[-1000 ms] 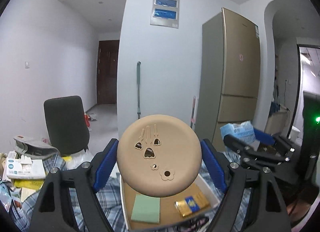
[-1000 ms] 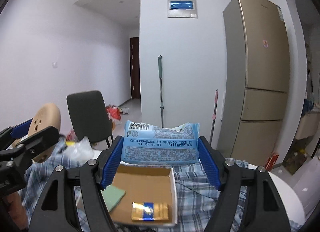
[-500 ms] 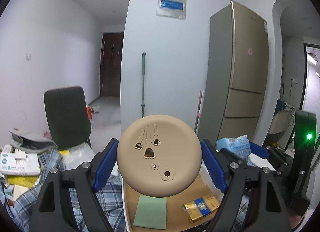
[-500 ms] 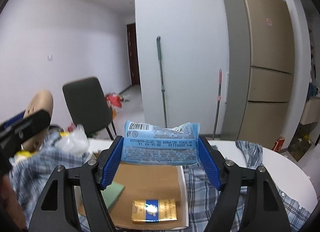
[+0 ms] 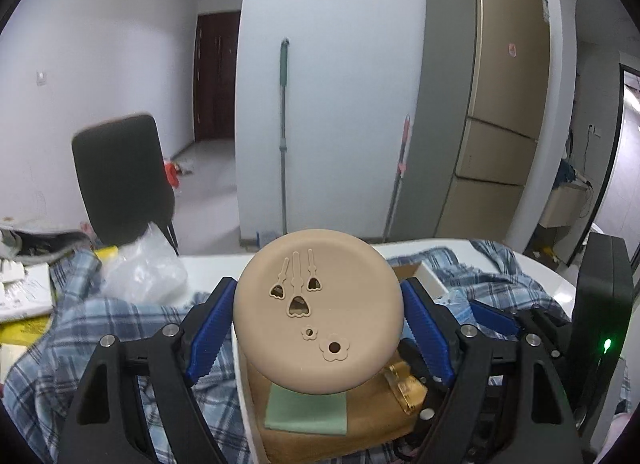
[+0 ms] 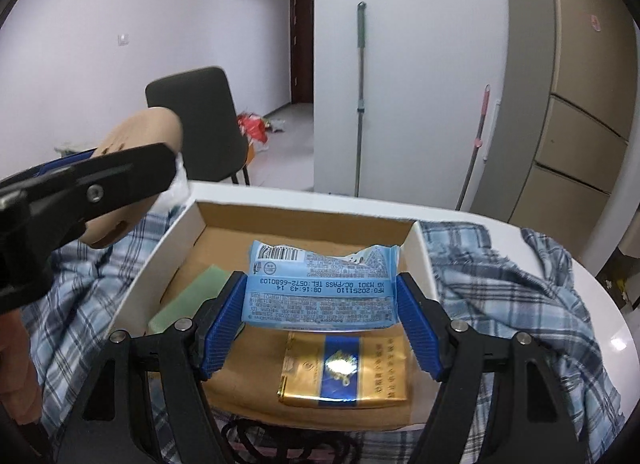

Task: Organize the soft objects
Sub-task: 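Lower the coaster and packet into the box and open both grippers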

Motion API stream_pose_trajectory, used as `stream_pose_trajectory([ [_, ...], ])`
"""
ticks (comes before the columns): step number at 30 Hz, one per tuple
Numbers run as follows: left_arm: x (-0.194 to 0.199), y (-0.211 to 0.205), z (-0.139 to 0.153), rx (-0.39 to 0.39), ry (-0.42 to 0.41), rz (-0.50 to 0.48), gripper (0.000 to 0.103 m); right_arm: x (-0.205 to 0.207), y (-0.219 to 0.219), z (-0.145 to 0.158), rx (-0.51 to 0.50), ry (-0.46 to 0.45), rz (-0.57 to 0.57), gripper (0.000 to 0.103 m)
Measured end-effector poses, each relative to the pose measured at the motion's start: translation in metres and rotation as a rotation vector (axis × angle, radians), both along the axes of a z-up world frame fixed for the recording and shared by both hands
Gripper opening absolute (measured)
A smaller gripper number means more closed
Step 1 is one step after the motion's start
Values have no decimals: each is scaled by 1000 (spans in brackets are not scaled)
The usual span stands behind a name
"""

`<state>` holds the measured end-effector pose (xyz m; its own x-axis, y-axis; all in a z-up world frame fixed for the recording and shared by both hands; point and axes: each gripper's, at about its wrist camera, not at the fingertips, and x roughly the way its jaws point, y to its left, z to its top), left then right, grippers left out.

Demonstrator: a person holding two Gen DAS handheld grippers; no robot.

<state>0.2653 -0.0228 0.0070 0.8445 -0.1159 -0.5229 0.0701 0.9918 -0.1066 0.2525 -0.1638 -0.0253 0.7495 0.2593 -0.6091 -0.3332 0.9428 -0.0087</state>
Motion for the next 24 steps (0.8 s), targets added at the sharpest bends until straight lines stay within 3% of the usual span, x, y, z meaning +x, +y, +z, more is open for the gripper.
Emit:
stream_pose_trajectory([
  [6,4,3,-10,-10,35,-4,84,0,6,-12,2,43,28,73],
  [14,6,9,-11,-53,37,6,86,-1,8,-19,22,78,41,90],
  [19,-2,7,-3,-22,-23,33,101,2,5,-19,41,88,35,90],
  [24,-5,11,3,-40,-39,28,102,2,2,-16,50,85,22,90],
])
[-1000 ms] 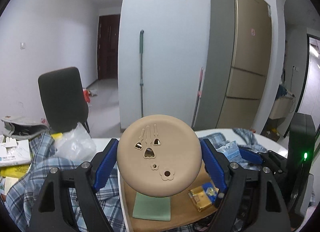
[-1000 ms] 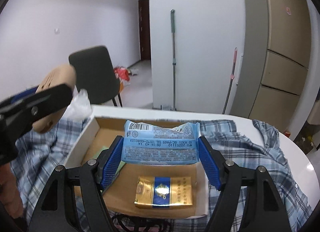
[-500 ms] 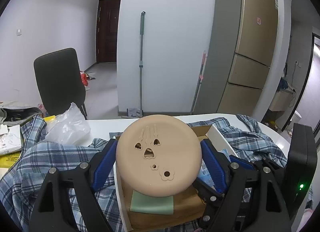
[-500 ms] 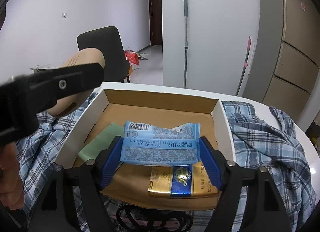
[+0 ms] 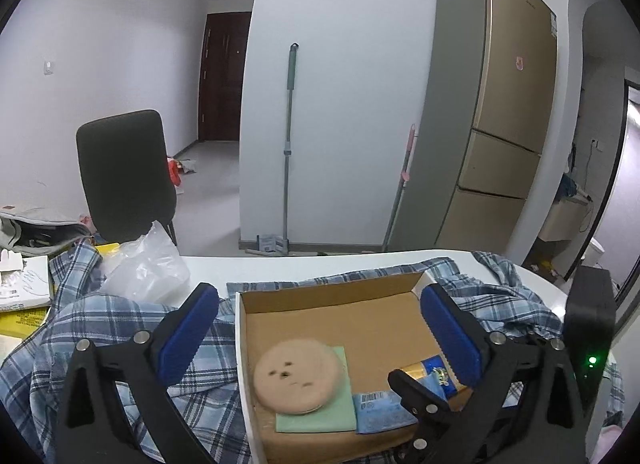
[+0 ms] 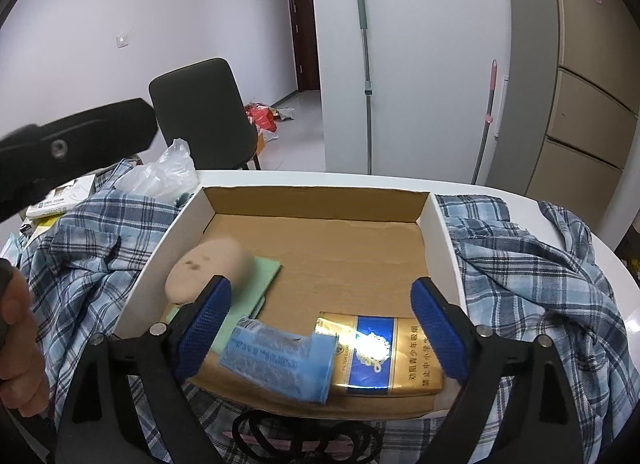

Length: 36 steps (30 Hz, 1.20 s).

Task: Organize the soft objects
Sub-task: 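Lower the coaster and packet into the box and open both grippers, then move the left gripper to the pink bunny toy and grasp it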

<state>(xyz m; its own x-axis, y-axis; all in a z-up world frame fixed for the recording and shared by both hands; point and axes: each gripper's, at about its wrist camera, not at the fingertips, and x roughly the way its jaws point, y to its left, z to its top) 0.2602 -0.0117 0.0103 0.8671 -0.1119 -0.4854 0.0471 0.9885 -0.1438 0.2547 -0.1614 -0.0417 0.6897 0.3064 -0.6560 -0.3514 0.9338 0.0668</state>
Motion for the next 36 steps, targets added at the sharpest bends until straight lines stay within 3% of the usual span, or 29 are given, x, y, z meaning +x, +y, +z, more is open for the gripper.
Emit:
stream_pose_trajectory([
  [10,-29,-5,42,23,-75,3,102,-2,-10,33,26,-59,-56,90],
  [15,-66,-4,71,42,-155,27,102,-16,-19,62,43,-106,-60,90],
  [19,-92,2,82,42,-175,23,102,-37,-24,85,40,-164,-58,91],
  [28,-161,5,79,85,-184,35,102,-100,-34,115,45,-267,-52,93],
  [36,-198,14,62,78,-152,7,102,-138,-41,115,50,-280,-32,93],
])
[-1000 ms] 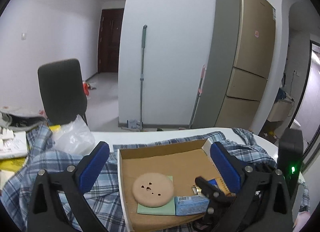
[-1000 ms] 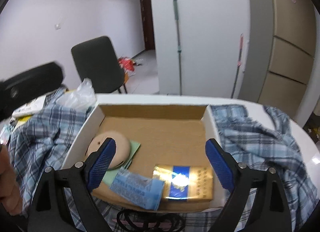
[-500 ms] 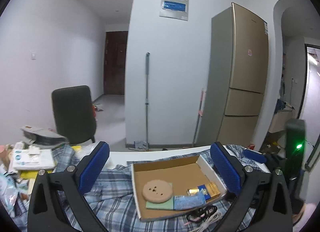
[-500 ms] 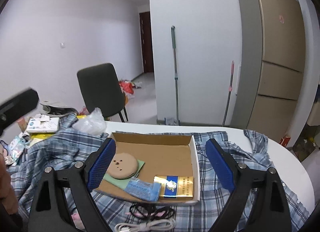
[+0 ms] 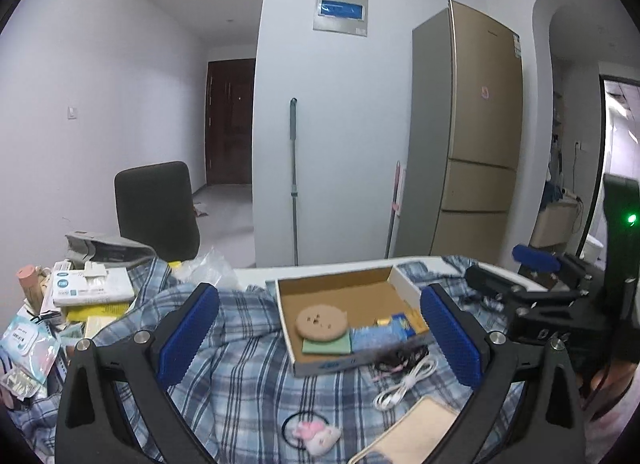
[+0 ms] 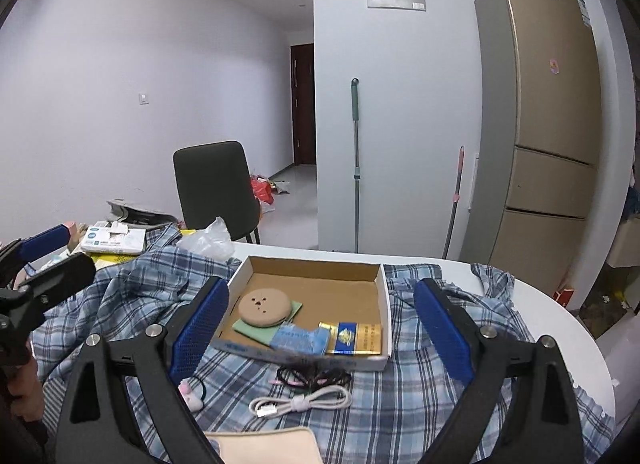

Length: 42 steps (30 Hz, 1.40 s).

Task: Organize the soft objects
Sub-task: 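Move the left gripper to the pink bunny toy and grasp it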

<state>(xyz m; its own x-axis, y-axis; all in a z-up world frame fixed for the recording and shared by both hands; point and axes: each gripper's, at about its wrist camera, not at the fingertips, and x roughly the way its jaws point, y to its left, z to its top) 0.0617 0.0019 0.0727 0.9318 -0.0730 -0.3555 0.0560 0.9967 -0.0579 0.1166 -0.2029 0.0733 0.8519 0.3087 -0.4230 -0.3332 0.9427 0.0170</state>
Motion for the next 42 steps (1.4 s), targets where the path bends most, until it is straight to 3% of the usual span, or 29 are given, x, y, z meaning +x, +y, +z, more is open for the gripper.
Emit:
stream_pose_trajectory([
  [9,-10,5,-42,26,84,-4,102,-23,-2,-33,-35,20,38,93],
  [15,4,12,-77,7,165,5,102,-11,-1,-63,-60,77,32,93],
  [23,21,16,-108,-19,281,-46,101,-4,-3,-81,-61,119,44,93],
  [27,34,16,-124,-16,399,-74,87,-3,0,-86,-66,137,59,93],
  [31,39,14,-133,-1,459,-108,74,-2,1,-86,-66,142,63,93],
  [35,45,9,-140,19,519,-148,45,0,0,-87,-66,151,64,93],
  [42,58,-7,-145,153,575,-219,43,1,-4,-88,-50,167,64,93],
])
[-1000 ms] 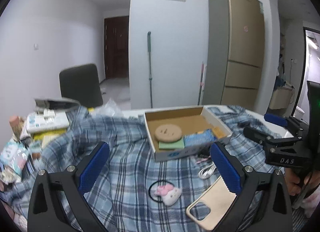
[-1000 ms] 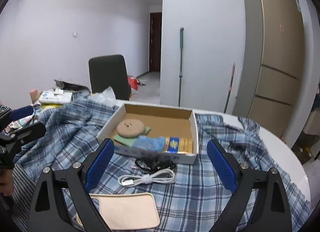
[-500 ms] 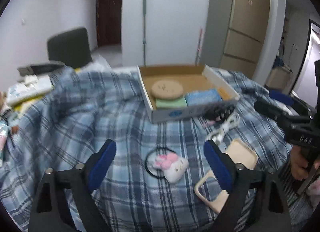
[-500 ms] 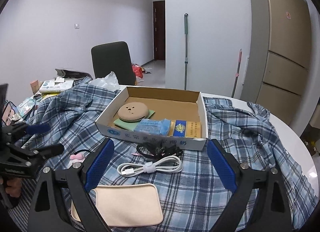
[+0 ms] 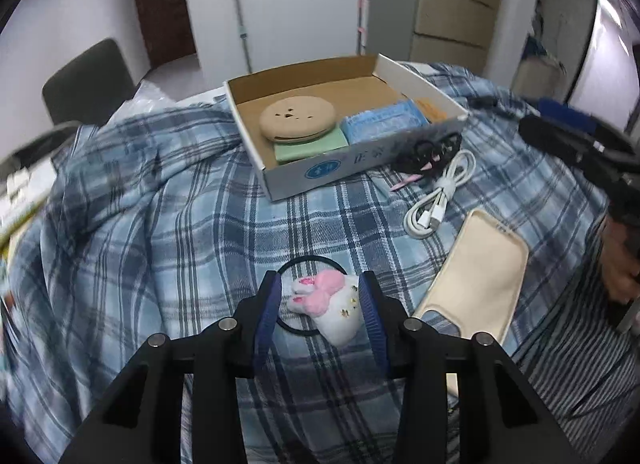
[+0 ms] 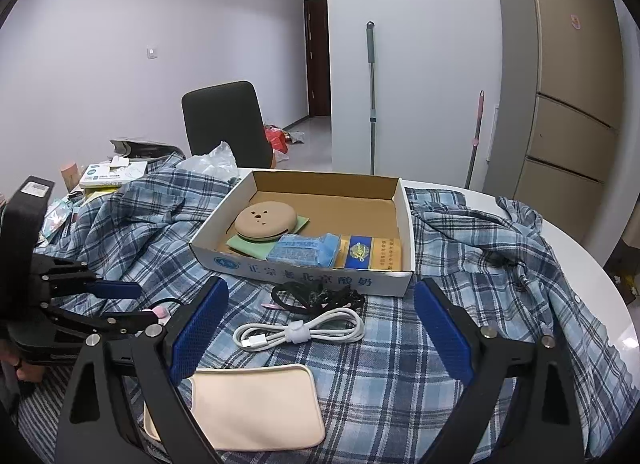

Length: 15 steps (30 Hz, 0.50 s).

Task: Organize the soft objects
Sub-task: 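Move the left gripper to the pink bunny toy and grasp it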

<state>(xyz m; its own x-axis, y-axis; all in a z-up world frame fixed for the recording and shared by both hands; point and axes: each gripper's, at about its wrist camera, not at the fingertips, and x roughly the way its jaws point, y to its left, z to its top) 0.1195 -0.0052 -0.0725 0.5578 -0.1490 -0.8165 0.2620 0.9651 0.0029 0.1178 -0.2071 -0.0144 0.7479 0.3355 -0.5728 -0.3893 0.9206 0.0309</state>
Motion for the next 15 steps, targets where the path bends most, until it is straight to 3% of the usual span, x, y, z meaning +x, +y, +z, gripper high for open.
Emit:
stream_pose_trajectory([
  [8,10,-1,-11,-9,78,-59,43,-1,-4,1,13,5,3,93],
  [10,11,-3,-12,8,87,-81,48,0,-5,0,19,12,6,93],
  [12,11,-5,-14,25,87,-88,65,0,-5,0,17,13,4,93],
  [15,13,-7,-17,25,104,-106,65,0,-4,-1,17,18,5,93],
])
